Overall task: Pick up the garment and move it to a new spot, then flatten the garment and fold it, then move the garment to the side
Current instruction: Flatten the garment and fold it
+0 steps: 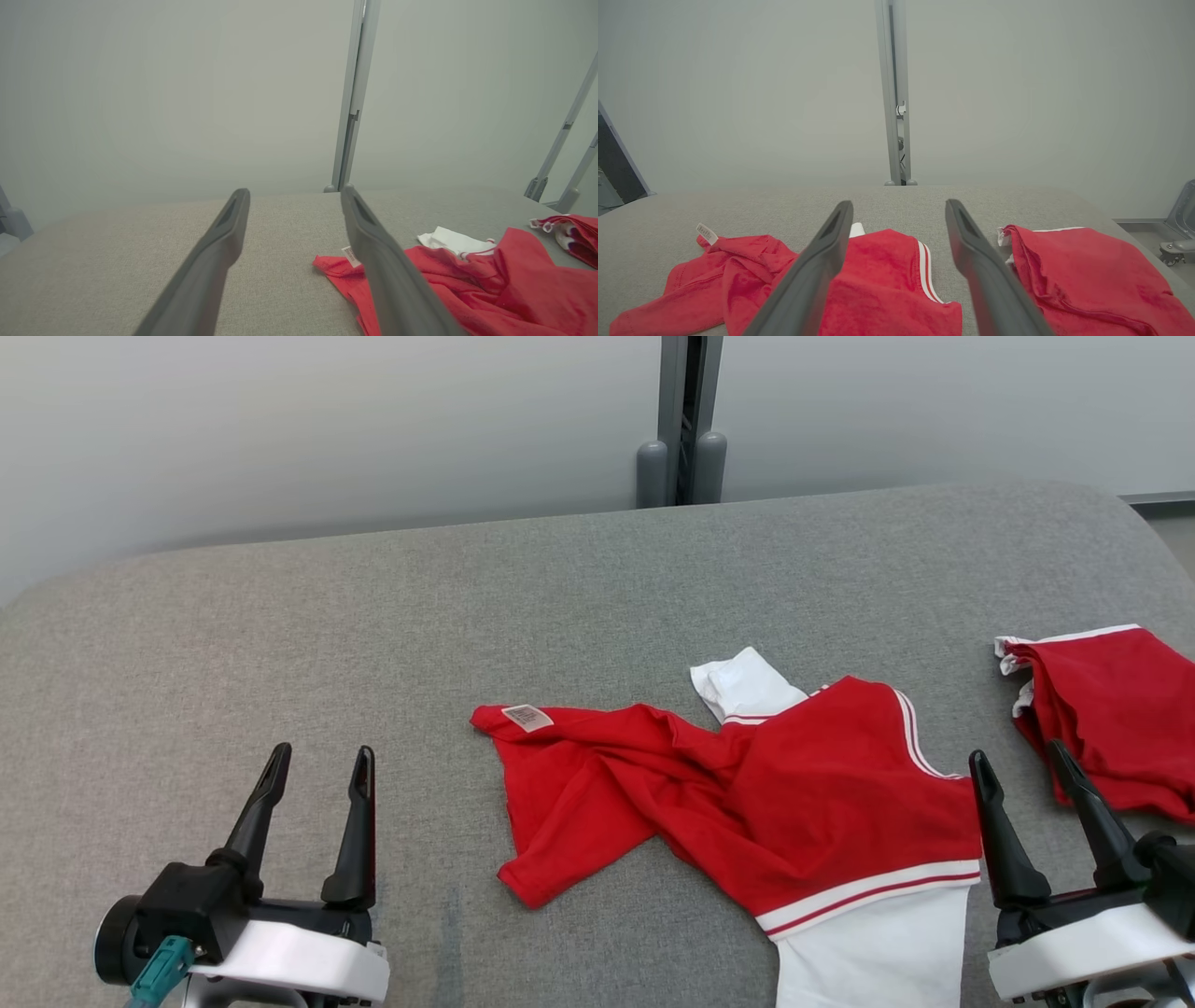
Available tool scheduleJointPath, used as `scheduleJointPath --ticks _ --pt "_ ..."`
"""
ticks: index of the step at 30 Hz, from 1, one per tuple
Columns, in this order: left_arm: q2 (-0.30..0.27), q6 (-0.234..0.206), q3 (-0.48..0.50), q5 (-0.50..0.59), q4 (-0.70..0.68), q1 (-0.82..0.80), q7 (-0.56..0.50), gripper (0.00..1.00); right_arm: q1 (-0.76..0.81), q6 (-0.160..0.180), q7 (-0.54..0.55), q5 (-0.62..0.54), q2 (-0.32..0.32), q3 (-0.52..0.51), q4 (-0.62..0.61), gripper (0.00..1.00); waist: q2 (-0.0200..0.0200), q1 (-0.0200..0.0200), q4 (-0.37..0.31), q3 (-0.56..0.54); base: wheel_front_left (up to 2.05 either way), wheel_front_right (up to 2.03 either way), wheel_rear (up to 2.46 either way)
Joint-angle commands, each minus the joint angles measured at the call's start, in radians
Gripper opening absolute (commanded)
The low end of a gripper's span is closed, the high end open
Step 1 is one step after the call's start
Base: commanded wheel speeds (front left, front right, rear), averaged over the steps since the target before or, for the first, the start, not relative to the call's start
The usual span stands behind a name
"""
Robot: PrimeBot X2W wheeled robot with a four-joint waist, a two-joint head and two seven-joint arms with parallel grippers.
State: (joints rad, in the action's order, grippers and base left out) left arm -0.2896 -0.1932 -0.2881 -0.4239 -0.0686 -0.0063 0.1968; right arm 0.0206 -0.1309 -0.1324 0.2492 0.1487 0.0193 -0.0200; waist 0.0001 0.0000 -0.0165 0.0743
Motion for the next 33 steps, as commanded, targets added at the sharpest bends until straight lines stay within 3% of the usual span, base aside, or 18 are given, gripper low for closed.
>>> scheduleJointPath --ticks 1,5,11,18,26,28,33 --pt "-0.004 -0.004 0.0 -0.003 -0.005 -0.007 -0.001 1.0 0.002 0.0 0.005 0.004 0.002 0.001 -0.008 1.0 -0.0001 0.0 0.001 0.003 0.0 0.0 0.0" --pt "0.002 0.01 -0.02 0.0 -0.006 -0.03 -0.01 1.0 -0.011 0.0 0.005 0.007 0.001 0.005 -0.013 1.0 -0.0001 0.0 -0.003 0.018 0.0 0.0 0.0" --pt "0.017 0.073 -0.086 -0.017 0.047 -0.082 -0.058 1.0 -0.032 0.0 0.005 0.015 0.005 0.019 -0.01 1.0 -0.0001 0.0 -0.02 0.051 0.0 0.0 0.0" --pt "0.056 0.172 -0.179 -0.056 0.25 -0.15 -0.134 1.0 -0.065 0.0 -0.007 0.028 0.003 0.047 0.009 1.0 -0.0001 0.0 -0.061 0.102 0.0 0.0 0.0" --pt "0.081 0.233 -0.227 -0.068 0.472 -0.238 -0.2 0.98 -0.094 0.0 -0.03 0.042 0.007 0.051 0.038 1.0 -0.0001 0.0 -0.097 0.135 0.0 0.0 0.0" --pt "0.082 0.244 -0.235 -0.066 0.499 -0.256 -0.205 0.0 -0.098 0.0 -0.034 0.044 0.006 0.047 0.043 1.0 -0.0001 0.0 -0.102 0.14 0.0 0.0 0.0" --pt "0.065 0.225 -0.218 -0.05 0.553 -0.302 -0.175 0.0 -0.108 0.0 -0.04 0.045 -0.001 0.041 0.048 1.0 -0.0001 0.0 -0.108 0.149 0.0 0.0 0.0"
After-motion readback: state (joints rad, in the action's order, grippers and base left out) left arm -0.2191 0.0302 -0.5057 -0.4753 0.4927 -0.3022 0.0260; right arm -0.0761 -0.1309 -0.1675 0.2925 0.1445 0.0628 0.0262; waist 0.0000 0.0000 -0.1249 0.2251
